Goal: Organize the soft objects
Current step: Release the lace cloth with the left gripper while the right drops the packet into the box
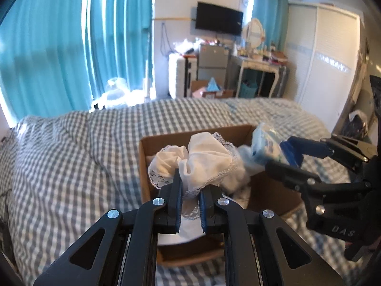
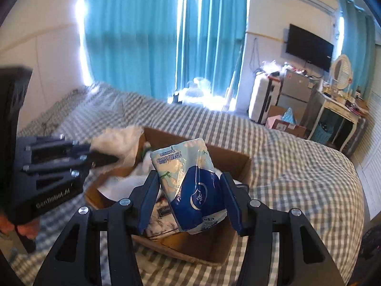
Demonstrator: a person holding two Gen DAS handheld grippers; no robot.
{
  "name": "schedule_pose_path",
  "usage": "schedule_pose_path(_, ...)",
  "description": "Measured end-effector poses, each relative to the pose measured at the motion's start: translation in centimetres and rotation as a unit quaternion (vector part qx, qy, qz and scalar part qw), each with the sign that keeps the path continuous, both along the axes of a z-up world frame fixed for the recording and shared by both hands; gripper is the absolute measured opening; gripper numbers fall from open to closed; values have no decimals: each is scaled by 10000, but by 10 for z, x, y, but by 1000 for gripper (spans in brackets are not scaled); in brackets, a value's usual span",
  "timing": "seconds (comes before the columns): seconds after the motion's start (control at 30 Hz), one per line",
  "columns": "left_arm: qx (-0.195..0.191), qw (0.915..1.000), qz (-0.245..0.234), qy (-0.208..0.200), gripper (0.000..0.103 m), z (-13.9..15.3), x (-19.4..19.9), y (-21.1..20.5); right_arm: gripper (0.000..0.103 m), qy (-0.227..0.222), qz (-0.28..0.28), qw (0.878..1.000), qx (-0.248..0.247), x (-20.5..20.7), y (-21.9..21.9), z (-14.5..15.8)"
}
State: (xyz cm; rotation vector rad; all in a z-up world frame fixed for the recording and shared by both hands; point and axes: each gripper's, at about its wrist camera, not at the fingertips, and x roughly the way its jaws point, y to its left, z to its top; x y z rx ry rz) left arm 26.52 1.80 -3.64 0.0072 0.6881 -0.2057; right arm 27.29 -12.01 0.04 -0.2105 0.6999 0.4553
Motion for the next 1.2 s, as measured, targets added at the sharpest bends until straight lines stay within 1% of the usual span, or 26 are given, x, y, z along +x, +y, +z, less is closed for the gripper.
schedule_pose_path(0.03, 25, 10000, -30, 52, 11, -3, 3, -2, 52, 137, 47, 9999, -25, 7, 2, -9)
schedule_pose_path(0.13, 96, 9998, 0, 199, 12, -16, 19, -1, 52, 226, 124, 9996, -150, 12, 4, -23)
schedule_pose_path(0.23, 63, 9995, 13, 303, 13, -24, 27, -1, 52, 345, 161, 9991, -193, 13, 5, -35)
schedule_pose_path(0.3, 93, 9995, -9, 310, 18, -27, 30, -4, 53, 412, 157, 9988, -208, 13, 4, -40)
schedule_pose_path(0.4, 192, 9992, -50, 336, 19, -29, 29, -9, 57, 395, 87, 9990, -172, 11, -2, -40)
schedule_pose_path(0.43, 210, 9992, -48, 340, 25, -29, 28, -11, 60, 393, 50, 9991, -129, 11, -4, -38)
schedule_pose_path(0.47, 220, 9991, -42, 348, 38, -29, 28, -12, 62, 360, -10, 9993, -71, 11, -7, -35)
schedule_pose_path(0.53, 258, 9990, 29, 370, 51, -28, 27, -12, 62, 213, -86, 9997, 44, 8, -11, -23)
schedule_pose_path(0.57, 253, 9990, 41, 360, 53, -26, 26, -12, 67, 155, -128, 9998, 90, 7, -14, -18)
schedule_pose_path(0.6, 230, 9992, 42, 330, 54, -24, 24, -12, 72, 120, -155, 9997, 121, 5, -15, -14)
schedule_pose_path(0.77, 207, 9995, 60, 216, 56, -5, 11, -10, 73, -65, -319, 9989, 332, -7, -31, 11)
schedule_pose_path(0.9, 142, 9998, 123, 80, 56, 18, -7, -8, 74, -224, -461, 9982, 320, -26, -40, 36)
schedule_pose_path(0.93, 128, 9998, 137, 23, 56, 24, -14, -7, 76, -279, -503, 9979, 308, -34, -42, 46)
schedule_pose_path(0.97, 117, 9998, 158, -53, 60, 32, -22, -7, 82, -340, -545, 9975, 294, -41, -43, 54)
schedule_pose_path(1.0, 105, 9997, 168, -124, 65, 39, -28, -7, 83, -397, -561, 9972, 287, -47, -45, 60)
schedule_pose_path(1.03, 84, 9996, 162, -217, 71, 49, -38, -7, 83, -507, -585, 9967, 254, -57, -46, 71)
schedule_pose_path(1.07, 69, 9994, 166, -302, 71, 56, -46, -6, 84, -563, -602, 9963, 229, -64, -48, 79)
schedule_pose_path(1.13, 27, 9983, 191, -557, 72, 76, -68, -6, 91, -658, -623, 9957, 196, -80, -49, 93)
schedule_pose_path(1.17, -15, 9977, 172, -659, 72, 84, -77, -5, 96, -709, -645, 9952, 198, -90, -50, 102)
schedule_pose_path(1.2, -63, 9970, 145, -761, 72, 92, -89, -4, 98, -740, -654, 9949, 213, -97, -51, 107)
